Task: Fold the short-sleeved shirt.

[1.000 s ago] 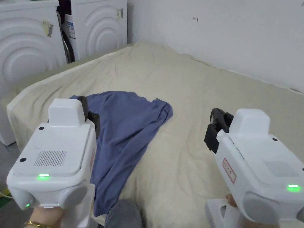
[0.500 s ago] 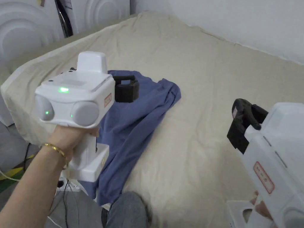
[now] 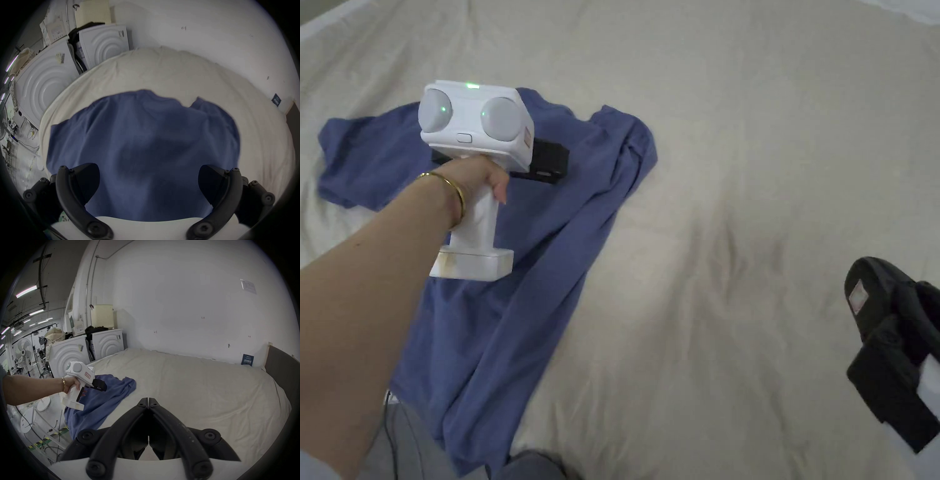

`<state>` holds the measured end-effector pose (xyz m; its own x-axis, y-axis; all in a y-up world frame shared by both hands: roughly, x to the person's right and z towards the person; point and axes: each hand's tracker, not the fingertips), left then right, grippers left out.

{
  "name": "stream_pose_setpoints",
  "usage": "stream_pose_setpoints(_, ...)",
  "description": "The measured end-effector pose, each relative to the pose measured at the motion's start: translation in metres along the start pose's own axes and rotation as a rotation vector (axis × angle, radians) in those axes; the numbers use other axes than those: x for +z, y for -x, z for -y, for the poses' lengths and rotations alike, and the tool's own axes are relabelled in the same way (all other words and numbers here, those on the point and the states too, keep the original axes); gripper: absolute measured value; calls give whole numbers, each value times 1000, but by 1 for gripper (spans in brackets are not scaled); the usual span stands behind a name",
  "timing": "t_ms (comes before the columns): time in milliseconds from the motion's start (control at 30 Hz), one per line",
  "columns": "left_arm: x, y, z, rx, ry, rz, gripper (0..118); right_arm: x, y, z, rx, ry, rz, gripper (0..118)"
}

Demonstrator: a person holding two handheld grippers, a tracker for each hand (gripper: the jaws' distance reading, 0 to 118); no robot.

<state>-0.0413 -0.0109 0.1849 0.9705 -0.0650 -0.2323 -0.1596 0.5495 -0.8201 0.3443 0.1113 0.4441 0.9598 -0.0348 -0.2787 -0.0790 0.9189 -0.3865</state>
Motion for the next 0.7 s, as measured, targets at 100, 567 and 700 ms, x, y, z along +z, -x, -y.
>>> stream_pose_setpoints(100,-19,-1,-3,60,60,-15,88,-8,-5,6,-8,22,15,1)
stream_pose_setpoints(567,66,7,5,180,-156,120,0,37,-20,5,-7,3,66,1)
stream_pose_setpoints(700,130,26,6,187,-242,151,0,73,-24,-1,-12,-48,82,1)
